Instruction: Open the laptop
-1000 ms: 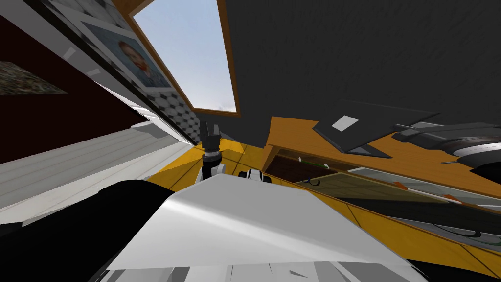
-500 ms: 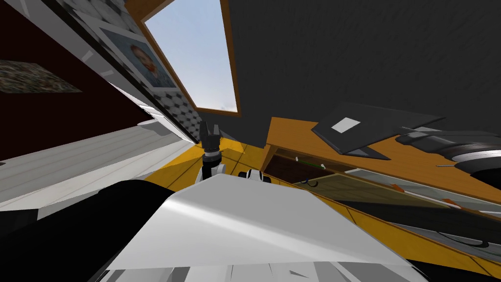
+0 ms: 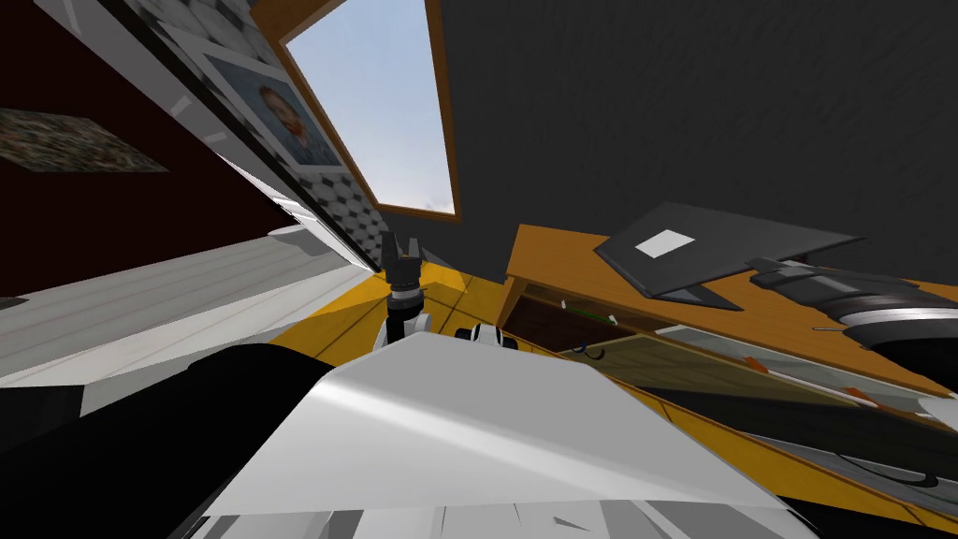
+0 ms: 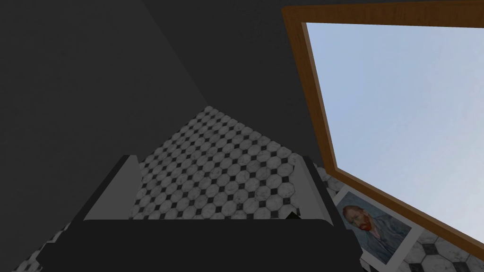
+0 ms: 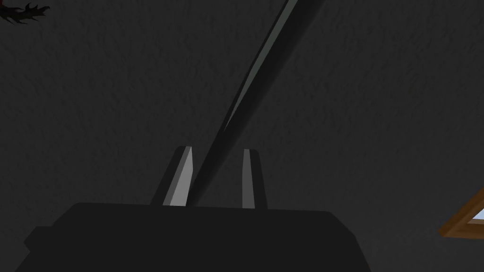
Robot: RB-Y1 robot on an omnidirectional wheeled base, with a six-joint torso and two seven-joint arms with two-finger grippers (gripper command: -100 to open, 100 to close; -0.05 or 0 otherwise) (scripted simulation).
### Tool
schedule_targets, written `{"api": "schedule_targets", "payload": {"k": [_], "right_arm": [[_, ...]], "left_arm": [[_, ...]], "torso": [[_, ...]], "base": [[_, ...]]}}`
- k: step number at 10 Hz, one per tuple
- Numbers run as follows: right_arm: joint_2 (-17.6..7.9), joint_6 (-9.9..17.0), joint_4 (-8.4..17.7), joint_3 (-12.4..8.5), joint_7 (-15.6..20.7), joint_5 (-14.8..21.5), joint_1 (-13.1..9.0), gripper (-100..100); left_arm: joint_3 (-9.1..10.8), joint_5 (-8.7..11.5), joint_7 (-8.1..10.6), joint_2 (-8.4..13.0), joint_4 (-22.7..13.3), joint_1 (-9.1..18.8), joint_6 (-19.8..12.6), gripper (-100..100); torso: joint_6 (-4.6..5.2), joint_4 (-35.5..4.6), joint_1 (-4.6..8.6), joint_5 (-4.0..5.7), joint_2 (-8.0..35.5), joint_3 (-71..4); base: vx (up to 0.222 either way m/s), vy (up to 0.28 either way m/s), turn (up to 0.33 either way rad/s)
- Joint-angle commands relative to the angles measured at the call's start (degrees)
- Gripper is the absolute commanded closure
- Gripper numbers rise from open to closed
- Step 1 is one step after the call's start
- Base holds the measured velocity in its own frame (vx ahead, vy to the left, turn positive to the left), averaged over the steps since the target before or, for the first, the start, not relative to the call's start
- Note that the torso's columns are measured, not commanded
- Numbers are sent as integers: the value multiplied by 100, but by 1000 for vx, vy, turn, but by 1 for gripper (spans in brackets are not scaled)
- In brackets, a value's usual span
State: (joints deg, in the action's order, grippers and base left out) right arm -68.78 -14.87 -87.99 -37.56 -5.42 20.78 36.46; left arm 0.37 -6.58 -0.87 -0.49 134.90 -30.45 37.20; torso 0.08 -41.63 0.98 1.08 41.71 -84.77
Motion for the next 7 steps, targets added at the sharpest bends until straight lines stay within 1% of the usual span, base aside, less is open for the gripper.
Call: {"api": "schedule_targets", "payload": {"k": [1, 4, 5, 6, 7], "right_arm": [[184, -117, 147, 229, -23, -65, -39, 100], [507, -274, 362, 487, -152, -284, -228, 100], [507, -274, 362, 487, -152, -284, -228, 100], [434, -314, 411, 339, -145, -296, -290, 100], [662, -374, 549, 478, -229, -431, -436, 100]], "left_arm": [[0, 0, 0, 0, 0, 0, 0, 0], [0, 0, 0, 0, 0, 0, 0, 0], [0, 0, 0, 0, 0, 0, 0, 0], [0, 0, 0, 0, 0, 0, 0, 0], [0, 0, 0, 0, 0, 0, 0, 0]], "torso": [[1, 0, 1, 2, 2, 2], [-13, 0, -9, -2, 1, 1], [-9, 4, -5, 6, 0, 3], [-13, 1, -16, -1, 1, 2], [-18, -15, -40, -37, 6, -2]], "base": [[-3, -19, -1], [-3, -39, 39], [-5, -39, 11], [-6, -12, -15], [-28, -34, 65]]}}
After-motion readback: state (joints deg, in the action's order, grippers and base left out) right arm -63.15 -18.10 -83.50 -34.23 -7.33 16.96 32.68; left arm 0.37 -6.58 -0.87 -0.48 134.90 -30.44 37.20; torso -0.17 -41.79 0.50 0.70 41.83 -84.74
